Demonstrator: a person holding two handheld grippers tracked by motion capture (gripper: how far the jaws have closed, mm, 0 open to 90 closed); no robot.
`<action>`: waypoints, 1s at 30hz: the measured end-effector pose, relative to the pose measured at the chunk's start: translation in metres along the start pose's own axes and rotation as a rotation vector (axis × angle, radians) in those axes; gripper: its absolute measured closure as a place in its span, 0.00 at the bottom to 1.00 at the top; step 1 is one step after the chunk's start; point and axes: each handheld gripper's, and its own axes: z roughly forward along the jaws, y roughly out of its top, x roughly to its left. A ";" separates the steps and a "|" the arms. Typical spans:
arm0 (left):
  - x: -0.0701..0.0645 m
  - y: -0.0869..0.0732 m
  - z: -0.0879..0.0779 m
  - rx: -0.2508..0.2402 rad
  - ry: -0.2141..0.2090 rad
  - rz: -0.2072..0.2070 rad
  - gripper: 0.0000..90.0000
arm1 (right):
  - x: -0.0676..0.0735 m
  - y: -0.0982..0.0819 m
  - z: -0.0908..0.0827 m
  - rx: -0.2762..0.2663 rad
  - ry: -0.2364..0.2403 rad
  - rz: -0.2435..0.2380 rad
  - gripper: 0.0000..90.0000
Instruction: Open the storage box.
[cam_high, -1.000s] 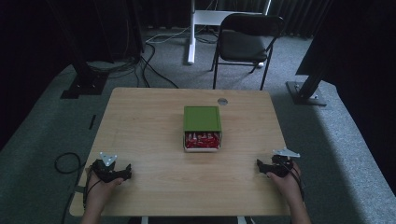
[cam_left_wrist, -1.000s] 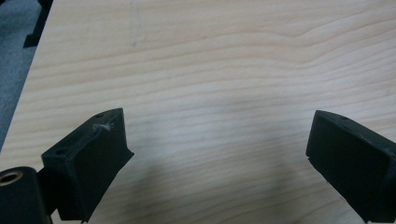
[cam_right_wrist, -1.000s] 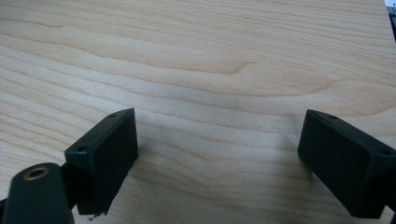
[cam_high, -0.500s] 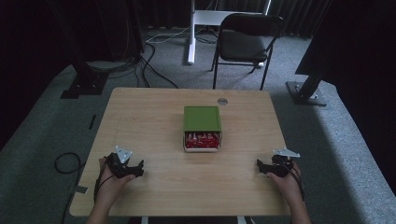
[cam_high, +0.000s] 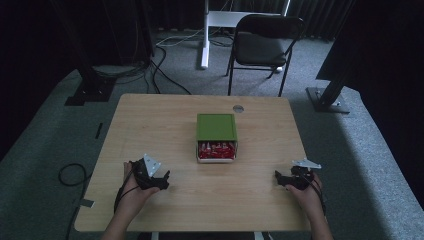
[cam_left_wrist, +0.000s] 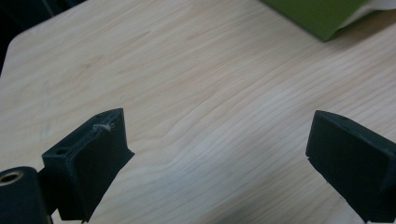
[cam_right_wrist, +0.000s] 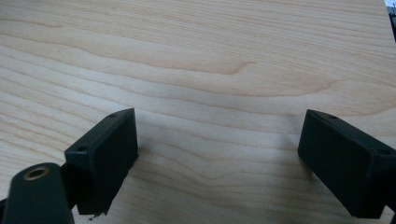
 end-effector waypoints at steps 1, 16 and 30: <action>-0.003 0.002 0.000 -0.003 -0.003 0.010 0.07 | 0.000 0.000 0.000 0.000 0.000 0.000 0.13; -0.039 0.025 0.005 -0.032 -0.032 0.197 0.07 | 0.000 0.000 0.000 0.000 0.000 -0.001 0.13; -0.079 0.042 0.014 -0.058 -0.055 0.396 0.07 | 0.000 0.000 0.000 0.000 0.001 0.000 0.13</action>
